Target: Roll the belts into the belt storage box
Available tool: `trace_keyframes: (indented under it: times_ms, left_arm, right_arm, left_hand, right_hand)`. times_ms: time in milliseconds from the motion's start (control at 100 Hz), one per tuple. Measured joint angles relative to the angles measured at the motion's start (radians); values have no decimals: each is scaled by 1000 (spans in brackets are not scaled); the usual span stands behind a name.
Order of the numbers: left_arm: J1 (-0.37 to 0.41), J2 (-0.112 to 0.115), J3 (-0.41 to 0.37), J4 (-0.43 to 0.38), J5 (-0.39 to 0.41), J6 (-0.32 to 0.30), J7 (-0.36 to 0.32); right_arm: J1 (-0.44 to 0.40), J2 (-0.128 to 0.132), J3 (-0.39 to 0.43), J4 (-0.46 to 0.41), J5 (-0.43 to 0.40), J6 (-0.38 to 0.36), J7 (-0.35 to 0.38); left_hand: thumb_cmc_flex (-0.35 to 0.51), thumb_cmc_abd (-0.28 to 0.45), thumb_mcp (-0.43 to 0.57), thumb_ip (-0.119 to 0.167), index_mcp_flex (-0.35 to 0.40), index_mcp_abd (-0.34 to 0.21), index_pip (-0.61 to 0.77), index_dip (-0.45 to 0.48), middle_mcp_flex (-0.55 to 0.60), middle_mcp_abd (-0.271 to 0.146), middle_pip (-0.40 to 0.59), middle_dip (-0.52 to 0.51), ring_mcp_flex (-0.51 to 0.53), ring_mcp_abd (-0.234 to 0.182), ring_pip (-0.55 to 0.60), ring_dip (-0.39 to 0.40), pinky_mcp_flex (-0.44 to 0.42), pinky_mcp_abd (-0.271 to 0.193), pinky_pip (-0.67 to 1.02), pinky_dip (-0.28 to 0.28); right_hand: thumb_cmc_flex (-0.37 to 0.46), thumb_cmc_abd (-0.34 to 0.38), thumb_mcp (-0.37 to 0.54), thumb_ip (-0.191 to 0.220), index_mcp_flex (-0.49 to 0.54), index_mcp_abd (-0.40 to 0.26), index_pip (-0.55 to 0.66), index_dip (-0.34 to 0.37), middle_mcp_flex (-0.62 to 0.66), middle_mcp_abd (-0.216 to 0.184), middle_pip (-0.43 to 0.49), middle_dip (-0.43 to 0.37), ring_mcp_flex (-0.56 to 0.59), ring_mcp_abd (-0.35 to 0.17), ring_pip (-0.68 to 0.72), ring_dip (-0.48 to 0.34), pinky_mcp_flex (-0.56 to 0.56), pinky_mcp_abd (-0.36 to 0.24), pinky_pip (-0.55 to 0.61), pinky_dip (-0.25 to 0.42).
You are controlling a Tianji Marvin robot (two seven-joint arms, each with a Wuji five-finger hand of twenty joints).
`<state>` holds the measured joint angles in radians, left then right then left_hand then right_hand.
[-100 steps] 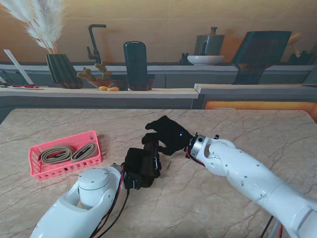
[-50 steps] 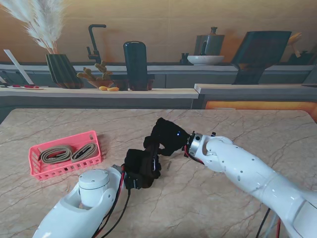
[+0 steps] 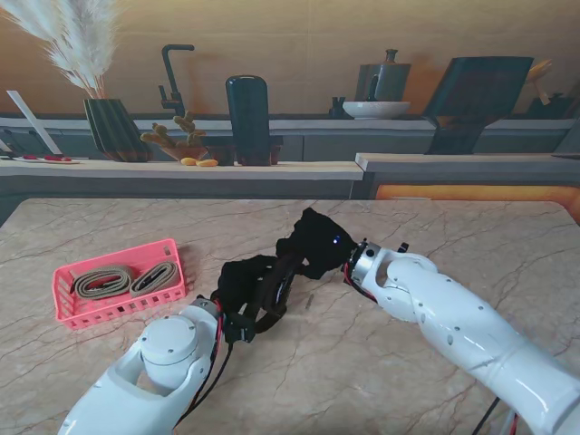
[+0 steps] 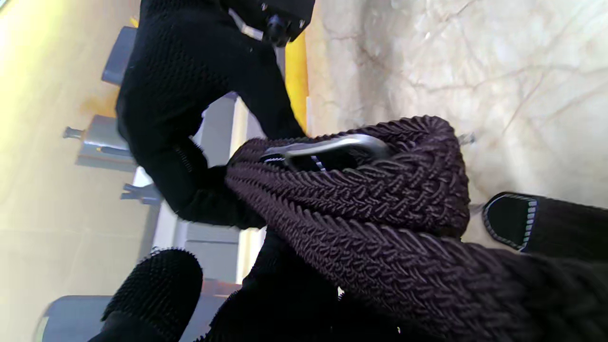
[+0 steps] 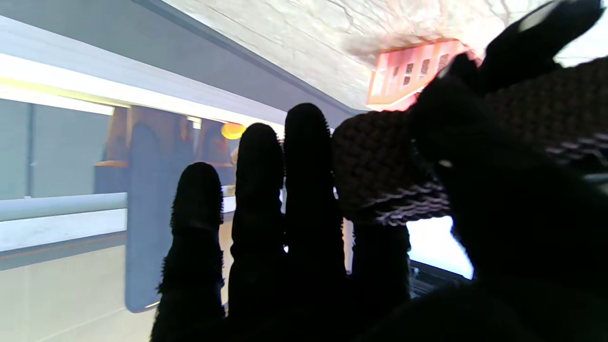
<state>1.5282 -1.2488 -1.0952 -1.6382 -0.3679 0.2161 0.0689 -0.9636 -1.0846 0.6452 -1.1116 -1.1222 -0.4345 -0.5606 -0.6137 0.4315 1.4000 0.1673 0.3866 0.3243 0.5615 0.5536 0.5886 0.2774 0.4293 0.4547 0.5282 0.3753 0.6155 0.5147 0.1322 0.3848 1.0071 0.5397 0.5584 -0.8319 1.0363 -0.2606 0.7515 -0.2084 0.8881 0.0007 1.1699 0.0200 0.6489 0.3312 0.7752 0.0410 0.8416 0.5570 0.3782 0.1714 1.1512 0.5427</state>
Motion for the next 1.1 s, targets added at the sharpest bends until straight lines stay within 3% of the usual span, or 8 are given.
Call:
trace_keyframes:
  times_ms: [80, 160, 340, 450, 600, 720, 950, 1100]
  left_arm:
    - [0, 2, 4, 6, 22, -42, 15]
    - [-2, 2, 4, 12, 27, -64, 21]
    - [-11, 8, 6, 22, 30, -68, -9]
    - [-23, 14, 24, 37, 76, -81, -17]
    - [-37, 15, 45, 72, 164, -167, -2]
    - [-52, 14, 66, 106, 227, -234, 56]
    - [-58, 13, 76, 113, 214, -233, 56]
    - [-72, 12, 100, 124, 202, -211, 47]
  right_arm:
    - [-38, 3, 42, -34, 2, 37, 34]
    - [-66, 3, 56, -50, 10, 72, 43]
    - [-112, -3, 75, -67, 33, 156, 37]
    - [-131, -10, 94, -78, 33, 194, 17]
    - [-159, -21, 134, -95, 42, 218, -10]
    - [-183, -26, 157, -117, 55, 256, -21]
    - [-208, -37, 173, -134, 76, 327, -46]
    - [-211, -47, 172, -134, 97, 346, -59]
  left_hand:
    - [-9, -4, -1, 0, -9, -12, -33, -26, -27, 0, -31, -24, -47, 0, -52, -12, -10, 0, -25, -15]
    - [-19, -11, -1, 0, -46, -110, -87, -65, -31, 0, -39, -36, -72, -3, -82, -22, -13, 0, -37, -21]
    - [-25, -12, -1, 0, -46, -113, -120, -81, -65, 0, -72, -61, -110, -14, -134, -39, -28, 0, -74, -42]
    - [-25, -12, -1, 0, -56, -130, -131, -92, -99, -1, -86, -66, -150, -26, -168, -48, -43, -16, -90, -54]
    - [-25, -12, -1, 0, -75, -157, -146, -94, -155, -4, -113, -85, -205, -58, -216, -66, -68, -62, -140, -80]
    - [-27, -13, -1, 0, -113, -175, -155, -93, -196, -26, -126, -96, -230, -81, -233, -81, -76, -85, -171, -100]
    - [-29, -13, -1, 0, -129, -188, -157, -98, -219, -26, -128, -99, -241, -82, -256, -100, -82, -90, -203, -117]
    - [-33, -14, -1, 0, -191, -190, -193, -126, -266, -26, -152, -113, -270, -82, -273, -117, -87, -99, -204, -125]
  right_hand:
    - [0, -13, 0, 0, 18, 17, 0, 0, 11, 10, 1, 2, 19, 14, 15, 8, 18, 8, 19, 0]
    - [0, -33, 0, 0, 46, 27, 0, 0, 24, 17, 4, 3, 36, 24, 37, 18, 34, 12, 41, 0]
    - [0, -33, -2, 0, 50, 32, 0, 0, 23, 25, 5, 5, 45, 40, 62, 30, 57, 23, 72, 0]
    - [0, -33, -2, 0, 50, 33, 0, 0, 23, 26, 5, 5, 47, 46, 62, 30, 58, 26, 78, 1]
    - [0, -33, -10, 0, 51, 33, 0, 1, 22, 26, 8, 6, 48, 46, 63, 30, 68, 27, 85, 9]
    - [0, -33, -12, 0, 52, 34, 0, 4, 22, 26, 8, 11, 64, 50, 70, 31, 70, 29, 88, 9]
    - [0, -33, -12, 0, 52, 34, 0, 6, 22, 36, 14, 13, 64, 59, 74, 31, 81, 39, 96, 9]
    - [2, -33, -12, 0, 52, 34, 0, 6, 22, 37, 15, 13, 65, 62, 74, 31, 81, 40, 104, 9]
